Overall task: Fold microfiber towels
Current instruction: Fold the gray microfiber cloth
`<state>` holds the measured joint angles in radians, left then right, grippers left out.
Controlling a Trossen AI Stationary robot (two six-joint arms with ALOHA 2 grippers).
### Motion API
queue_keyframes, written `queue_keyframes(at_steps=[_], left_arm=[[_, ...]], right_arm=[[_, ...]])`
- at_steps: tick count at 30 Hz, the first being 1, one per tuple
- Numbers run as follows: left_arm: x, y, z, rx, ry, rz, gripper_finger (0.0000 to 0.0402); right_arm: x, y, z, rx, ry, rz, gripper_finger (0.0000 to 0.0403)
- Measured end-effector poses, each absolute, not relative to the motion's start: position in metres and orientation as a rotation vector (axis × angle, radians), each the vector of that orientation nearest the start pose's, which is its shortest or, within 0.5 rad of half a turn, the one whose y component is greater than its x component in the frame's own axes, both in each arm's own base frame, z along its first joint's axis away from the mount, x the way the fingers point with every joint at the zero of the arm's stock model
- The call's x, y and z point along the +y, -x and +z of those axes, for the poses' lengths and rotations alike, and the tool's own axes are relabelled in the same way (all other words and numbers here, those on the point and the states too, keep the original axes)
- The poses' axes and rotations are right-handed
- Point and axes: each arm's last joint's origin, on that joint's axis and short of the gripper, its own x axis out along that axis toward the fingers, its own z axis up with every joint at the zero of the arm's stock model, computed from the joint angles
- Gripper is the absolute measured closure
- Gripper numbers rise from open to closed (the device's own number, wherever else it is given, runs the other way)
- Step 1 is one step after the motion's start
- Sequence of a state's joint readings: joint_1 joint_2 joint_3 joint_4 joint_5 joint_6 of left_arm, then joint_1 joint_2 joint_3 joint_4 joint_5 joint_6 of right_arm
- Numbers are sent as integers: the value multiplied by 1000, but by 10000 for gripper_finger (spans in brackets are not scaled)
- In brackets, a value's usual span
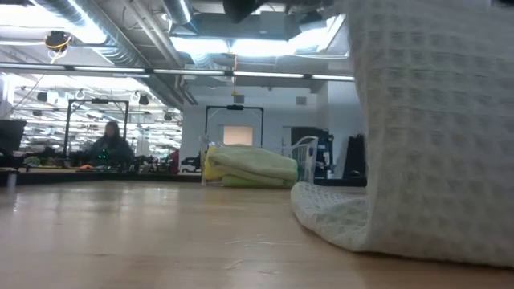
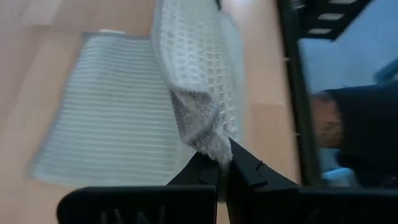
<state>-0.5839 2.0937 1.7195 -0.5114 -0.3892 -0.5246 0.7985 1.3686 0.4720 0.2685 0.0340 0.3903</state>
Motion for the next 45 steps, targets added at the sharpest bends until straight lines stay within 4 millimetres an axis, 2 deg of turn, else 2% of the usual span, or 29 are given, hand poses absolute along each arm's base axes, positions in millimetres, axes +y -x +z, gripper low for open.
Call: queue_keyframes(at_steps=[3, 6, 10, 13, 20, 24, 31, 40, 45], left_arm=[[-254, -388, 227, 780, 81, -11, 401], [-253, -387, 226, 775, 24, 16, 401], [-233, -392, 219, 832, -1, 100, 401], [-214, -395, 202, 871, 5, 155, 401], [-179, -397, 156, 885, 24, 206, 401], [-166, -400, 144, 842, 44, 193, 401], [-151, -403, 137, 847, 42, 202, 401], [-143, -405, 137, 854, 43, 224, 401], [-141, -403, 136, 855, 6, 280, 401]], right_arm=[[183, -175, 143, 711, -108, 667, 389], [184, -177, 136, 702, -64, 665, 389], [172, -178, 128, 764, 5, 466, 389], [162, -174, 123, 835, 41, 342, 389], [158, -172, 119, 871, 92, 314, 389], [156, -170, 117, 897, 116, 299, 389], [149, -168, 114, 934, 157, 214, 389], [146, -167, 113, 927, 194, 155, 387], [144, -166, 112, 931, 204, 110, 369]])
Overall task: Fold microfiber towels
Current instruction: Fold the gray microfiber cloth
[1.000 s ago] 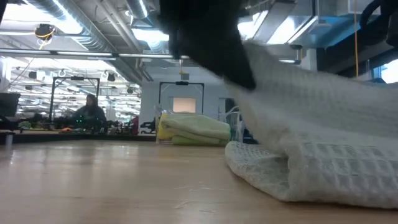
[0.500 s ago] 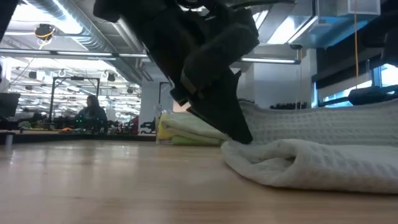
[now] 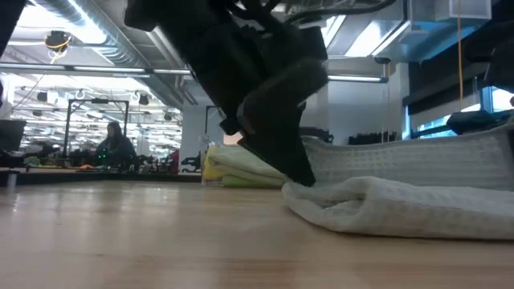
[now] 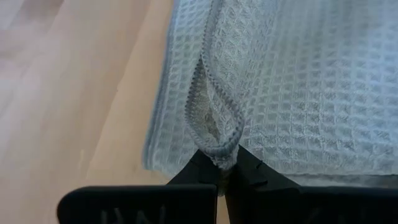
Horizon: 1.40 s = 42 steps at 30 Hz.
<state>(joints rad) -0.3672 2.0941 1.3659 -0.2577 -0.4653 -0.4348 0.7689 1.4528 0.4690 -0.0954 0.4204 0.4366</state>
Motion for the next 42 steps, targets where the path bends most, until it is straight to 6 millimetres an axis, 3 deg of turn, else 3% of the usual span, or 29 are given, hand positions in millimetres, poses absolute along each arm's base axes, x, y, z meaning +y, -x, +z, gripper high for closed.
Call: queue_keyframes(at_steps=[10, 18, 27, 30, 38, 42], left_arm=[[-139, -401, 135, 849, -24, 333, 371], [-133, -403, 137, 807, -49, 407, 365], [-134, -404, 136, 852, -17, 312, 356], [-133, -405, 136, 834, -13, 350, 350], [-137, -402, 138, 780, -83, 438, 345], [-140, -401, 138, 779, -88, 436, 351]], right_arm=[[142, -165, 112, 921, 197, 60, 321], [138, -162, 111, 945, 196, -6, 317], [133, -155, 120, 977, 168, 18, 306], [131, -152, 127, 972, 151, 22, 268], [121, -144, 140, 965, 71, -62, 104], [115, -137, 142, 1006, 61, -112, 61]])
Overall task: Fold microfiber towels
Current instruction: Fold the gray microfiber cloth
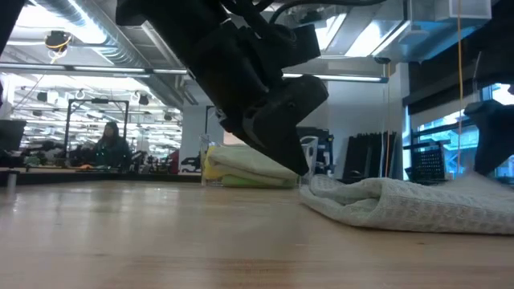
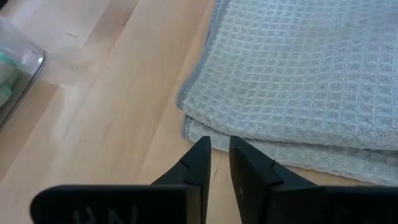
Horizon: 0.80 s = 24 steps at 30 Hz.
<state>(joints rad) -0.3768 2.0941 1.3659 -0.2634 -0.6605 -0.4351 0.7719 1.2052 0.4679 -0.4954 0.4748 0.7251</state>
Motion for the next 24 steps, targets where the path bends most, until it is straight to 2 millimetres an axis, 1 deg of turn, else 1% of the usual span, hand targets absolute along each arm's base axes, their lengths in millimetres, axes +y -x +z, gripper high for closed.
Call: queue_keyframes(at_steps=[4, 5, 7, 10, 12, 15, 18, 20, 24], left_arm=[[-145, -401, 139, 774, -67, 417, 352], [-148, -402, 141, 772, -60, 390, 352], [-157, -405, 146, 763, -56, 284, 353], [-176, -409, 156, 712, -80, 116, 353], [-187, -409, 163, 679, -129, 78, 353], [-201, -406, 172, 642, -235, 83, 353], [-208, -407, 181, 582, -244, 114, 353], [-210, -408, 183, 559, -229, 111, 353], [-211, -408, 182, 565, -162, 96, 353]], right_arm=[[107, -128, 144, 1082, 23, -155, 55], [106, -126, 145, 1099, 1, -156, 56], [106, -124, 150, 1106, -56, -129, 60], [111, -125, 162, 1034, -138, -16, 66], [116, -126, 172, 941, -157, 68, 71], [124, -130, 182, 806, -121, 155, 76], [134, -134, 186, 709, -71, 211, 76], [143, -136, 183, 676, -9, 240, 77], [160, -140, 165, 648, 124, 230, 77]])
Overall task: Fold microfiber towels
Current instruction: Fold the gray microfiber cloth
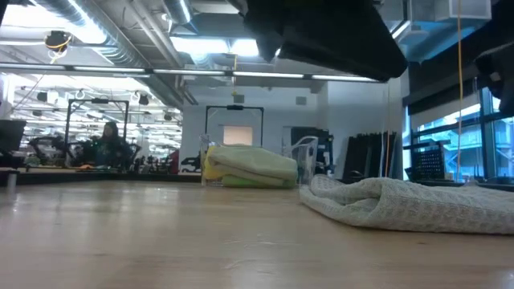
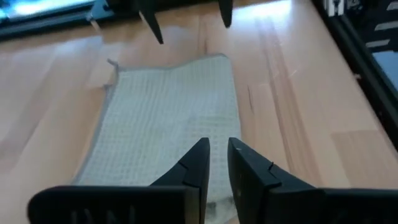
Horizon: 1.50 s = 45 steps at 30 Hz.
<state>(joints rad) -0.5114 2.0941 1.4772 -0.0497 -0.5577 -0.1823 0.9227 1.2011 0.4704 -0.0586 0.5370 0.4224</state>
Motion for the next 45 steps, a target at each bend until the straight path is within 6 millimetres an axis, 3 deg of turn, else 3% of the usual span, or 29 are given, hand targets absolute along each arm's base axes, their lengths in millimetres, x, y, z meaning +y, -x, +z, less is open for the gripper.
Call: queue_keyframes(at_steps=[9, 13, 18, 25, 30, 36, 39, 45], left_arm=[[-197, -416, 183, 557, -181, 117, 353], [-192, -420, 184, 561, -104, 77, 349], [-198, -417, 182, 584, -100, -2, 350], [-204, -403, 173, 683, -350, 45, 351], [-194, -389, 163, 831, -544, 180, 350], [-183, -389, 160, 859, -518, 278, 350], [-178, -387, 159, 877, -467, 327, 354], [-187, -355, 148, 1011, -429, 434, 360]], right_arm=[[204, -160, 153, 695, 510, 87, 77], [224, -168, 157, 758, 498, 106, 77], [241, -174, 142, 826, 465, 101, 77], [246, -187, 126, 788, 468, -47, 77], [244, -219, 127, 757, 447, -155, 77], [234, -267, 119, 852, 398, -164, 77], [239, -285, 121, 851, 408, -148, 77], [262, -295, 126, 825, 422, -118, 77]])
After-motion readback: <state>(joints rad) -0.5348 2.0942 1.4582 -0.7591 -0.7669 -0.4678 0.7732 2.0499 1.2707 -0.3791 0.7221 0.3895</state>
